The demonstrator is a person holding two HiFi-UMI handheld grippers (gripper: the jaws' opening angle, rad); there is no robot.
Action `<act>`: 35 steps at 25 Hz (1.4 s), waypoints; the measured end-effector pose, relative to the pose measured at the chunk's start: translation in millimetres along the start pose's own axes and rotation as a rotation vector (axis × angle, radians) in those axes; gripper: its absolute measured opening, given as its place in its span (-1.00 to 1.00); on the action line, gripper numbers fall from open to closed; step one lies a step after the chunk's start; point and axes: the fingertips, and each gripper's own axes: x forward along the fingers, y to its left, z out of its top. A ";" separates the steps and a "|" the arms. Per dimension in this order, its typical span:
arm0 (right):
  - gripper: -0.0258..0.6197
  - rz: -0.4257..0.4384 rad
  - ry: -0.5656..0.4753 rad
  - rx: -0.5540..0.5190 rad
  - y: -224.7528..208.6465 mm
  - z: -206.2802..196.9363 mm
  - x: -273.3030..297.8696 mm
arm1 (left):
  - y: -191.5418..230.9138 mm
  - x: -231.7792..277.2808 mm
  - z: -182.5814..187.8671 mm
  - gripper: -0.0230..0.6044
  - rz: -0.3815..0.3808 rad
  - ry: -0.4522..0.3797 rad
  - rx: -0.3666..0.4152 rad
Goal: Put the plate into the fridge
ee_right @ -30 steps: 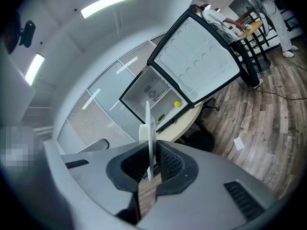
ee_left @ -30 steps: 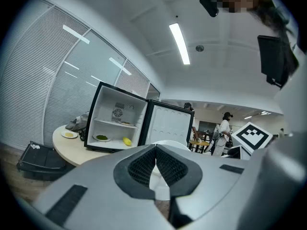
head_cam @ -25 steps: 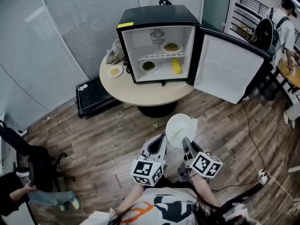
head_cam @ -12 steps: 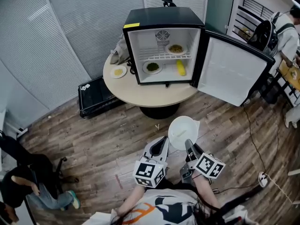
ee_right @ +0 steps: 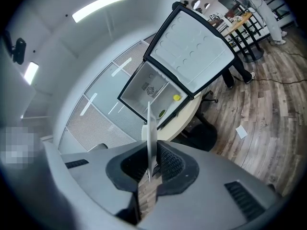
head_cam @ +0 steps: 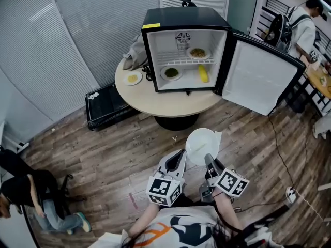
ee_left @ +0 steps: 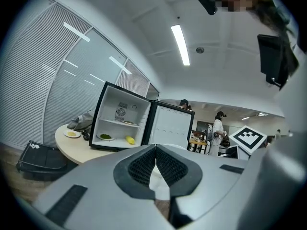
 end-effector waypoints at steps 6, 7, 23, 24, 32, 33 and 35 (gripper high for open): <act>-0.82 -0.018 -0.007 0.015 0.5 -4.6 6.5 | 13.4 -4.1 -2.4 -0.89 -0.008 0.007 -0.010; -0.82 -0.018 -0.007 0.012 1.6 -3.6 8.9 | 15.0 -4.8 -2.1 -0.89 -0.007 0.007 -0.009; -0.82 0.001 0.073 0.022 -0.7 13.4 80.1 | 74.2 31.3 2.8 -0.89 0.069 0.006 -0.040; -0.81 0.008 0.077 0.026 -1.7 17.4 87.7 | 77.9 37.6 3.8 -0.89 0.075 0.007 -0.039; -0.81 0.035 0.131 0.014 -10.4 61.4 156.6 | 111.4 103.5 16.0 -0.89 0.129 0.005 -0.053; -0.81 0.035 0.136 0.013 -12.8 67.2 163.8 | 114.7 112.1 17.5 -0.89 0.134 0.003 -0.059; -0.81 0.035 0.146 0.016 -18.2 77.3 177.0 | 120.7 128.5 19.0 -0.89 0.143 0.003 -0.071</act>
